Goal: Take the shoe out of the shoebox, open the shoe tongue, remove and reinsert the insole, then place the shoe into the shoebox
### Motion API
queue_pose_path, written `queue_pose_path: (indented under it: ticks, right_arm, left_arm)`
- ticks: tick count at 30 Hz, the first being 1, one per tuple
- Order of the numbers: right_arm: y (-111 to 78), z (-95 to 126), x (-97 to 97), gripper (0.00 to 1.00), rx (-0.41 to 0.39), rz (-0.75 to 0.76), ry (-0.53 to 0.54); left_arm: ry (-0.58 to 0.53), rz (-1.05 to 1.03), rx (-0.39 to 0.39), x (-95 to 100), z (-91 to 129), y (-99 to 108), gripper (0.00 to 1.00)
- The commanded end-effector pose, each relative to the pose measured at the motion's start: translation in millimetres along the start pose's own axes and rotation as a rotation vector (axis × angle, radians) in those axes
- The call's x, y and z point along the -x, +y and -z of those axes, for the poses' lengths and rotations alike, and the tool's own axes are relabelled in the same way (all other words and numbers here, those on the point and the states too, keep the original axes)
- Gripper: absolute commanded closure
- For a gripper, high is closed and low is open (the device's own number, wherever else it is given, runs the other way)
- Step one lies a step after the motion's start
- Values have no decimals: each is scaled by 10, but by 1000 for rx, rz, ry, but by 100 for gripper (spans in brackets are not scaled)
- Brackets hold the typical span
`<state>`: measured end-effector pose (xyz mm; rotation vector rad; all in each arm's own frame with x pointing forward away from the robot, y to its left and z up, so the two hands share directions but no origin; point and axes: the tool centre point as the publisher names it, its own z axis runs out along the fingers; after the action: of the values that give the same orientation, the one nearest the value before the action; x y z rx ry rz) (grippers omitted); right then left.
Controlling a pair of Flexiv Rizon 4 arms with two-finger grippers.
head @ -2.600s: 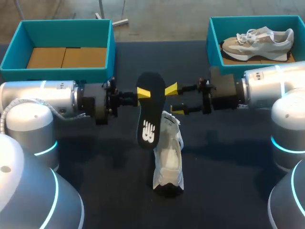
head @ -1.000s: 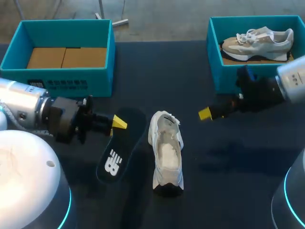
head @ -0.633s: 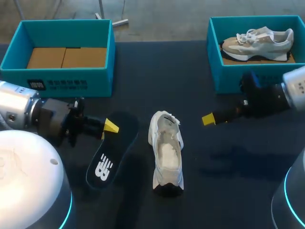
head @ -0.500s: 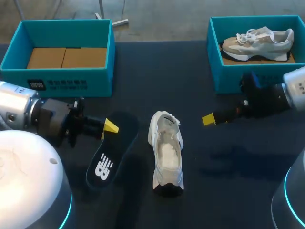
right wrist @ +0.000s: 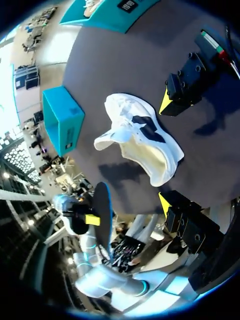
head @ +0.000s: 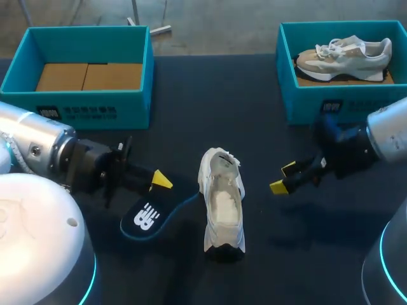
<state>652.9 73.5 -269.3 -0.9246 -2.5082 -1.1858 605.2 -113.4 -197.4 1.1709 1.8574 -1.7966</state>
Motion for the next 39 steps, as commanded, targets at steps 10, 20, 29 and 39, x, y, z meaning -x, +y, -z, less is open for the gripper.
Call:
queue_pose_path:
  ticks: [10, 20, 29, 39]
  right_arm:
    - [-128, -80, -62, 0, -34, 43, -73]
    - [-136, -119, -73, 0, -85, 82, -79]
    - [-380, -506, -208, 0, -313, 304, -188]
    - [-502, -714, -286, 0, -399, 320, -198]
  left_arm:
    - [-4, 53, -7, -108, -131, -12, 100]
    - [-11, 57, -19, -120, -141, -15, 100]
    - [-44, 153, -20, -219, -245, 9, 100]
    - [-41, 187, -24, -327, -351, -56, 100]
